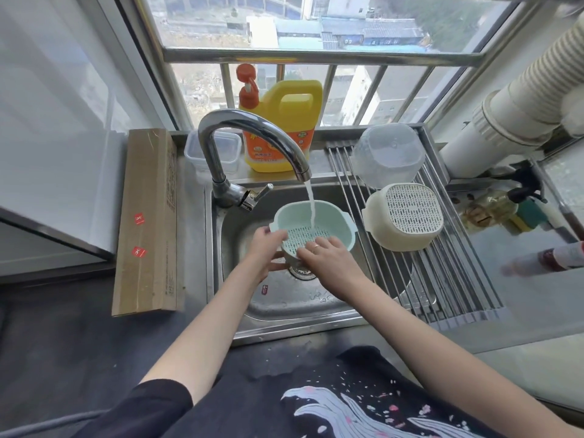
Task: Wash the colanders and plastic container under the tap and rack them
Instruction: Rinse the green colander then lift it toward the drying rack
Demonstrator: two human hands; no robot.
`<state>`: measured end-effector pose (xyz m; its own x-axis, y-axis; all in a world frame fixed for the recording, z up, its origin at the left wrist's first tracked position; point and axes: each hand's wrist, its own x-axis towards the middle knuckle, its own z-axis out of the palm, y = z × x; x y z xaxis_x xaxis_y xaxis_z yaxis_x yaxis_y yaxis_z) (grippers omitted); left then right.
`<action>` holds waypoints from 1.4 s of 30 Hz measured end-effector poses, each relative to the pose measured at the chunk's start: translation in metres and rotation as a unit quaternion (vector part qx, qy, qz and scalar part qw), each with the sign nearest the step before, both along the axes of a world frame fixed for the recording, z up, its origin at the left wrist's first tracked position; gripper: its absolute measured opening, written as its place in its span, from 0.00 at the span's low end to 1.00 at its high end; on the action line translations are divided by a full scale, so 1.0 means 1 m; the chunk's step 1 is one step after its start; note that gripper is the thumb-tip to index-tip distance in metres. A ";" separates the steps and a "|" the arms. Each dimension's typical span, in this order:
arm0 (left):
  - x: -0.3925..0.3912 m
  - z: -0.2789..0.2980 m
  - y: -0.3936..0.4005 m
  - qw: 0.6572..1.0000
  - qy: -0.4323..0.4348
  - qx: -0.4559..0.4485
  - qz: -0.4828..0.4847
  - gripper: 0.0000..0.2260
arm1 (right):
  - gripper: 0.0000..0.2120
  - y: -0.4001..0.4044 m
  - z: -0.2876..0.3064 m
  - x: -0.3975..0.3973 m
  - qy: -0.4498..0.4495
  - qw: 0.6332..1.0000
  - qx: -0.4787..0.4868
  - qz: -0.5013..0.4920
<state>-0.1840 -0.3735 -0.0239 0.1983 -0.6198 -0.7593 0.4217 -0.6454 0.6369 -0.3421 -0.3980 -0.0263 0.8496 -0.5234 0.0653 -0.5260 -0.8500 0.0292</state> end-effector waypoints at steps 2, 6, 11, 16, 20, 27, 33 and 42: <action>-0.007 -0.004 0.001 0.999 -0.048 -0.007 -0.022 0.19 | 0.06 0.001 0.001 -0.003 0.005 1.000 -0.001 0.007; -0.014 -0.007 0.005 0.969 -0.243 -0.017 -0.029 0.18 | 0.17 -0.004 0.012 -0.004 0.004 0.986 0.166 0.012; 0.001 -0.014 0.009 0.939 -0.278 -0.011 -0.203 0.17 | 0.24 -0.034 0.018 0.004 0.103 0.959 0.253 -0.070; 0.012 -0.014 0.005 0.935 -0.214 0.023 -0.282 0.27 | 0.28 -0.041 0.018 0.009 0.282 0.949 0.118 0.075; 0.008 -0.005 -0.009 0.909 -0.357 -0.007 -0.214 0.14 | 0.26 -0.049 0.026 0.015 0.417 0.908 0.044 0.009; -0.007 0.003 -0.028 0.920 -0.388 -0.062 -0.011 0.12 | 0.21 -0.030 0.057 0.007 0.341 0.935 0.051 -0.077; -0.031 -0.002 -0.050 0.959 -0.255 -0.054 0.109 0.13 | 0.22 0.011 0.046 0.022 0.192 0.965 0.122 -0.128; -0.027 -0.008 -0.052 0.986 -0.161 -0.007 0.043 0.17 | 0.18 0.004 0.075 -0.016 -0.252 0.956 0.054 -0.143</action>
<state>-0.2109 -0.4254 -0.0318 0.4797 -0.6002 -0.6400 0.2486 -0.6066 0.7552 -0.3585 -0.3936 0.0491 0.5453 -0.7565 0.3610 -0.6616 -0.6529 -0.3688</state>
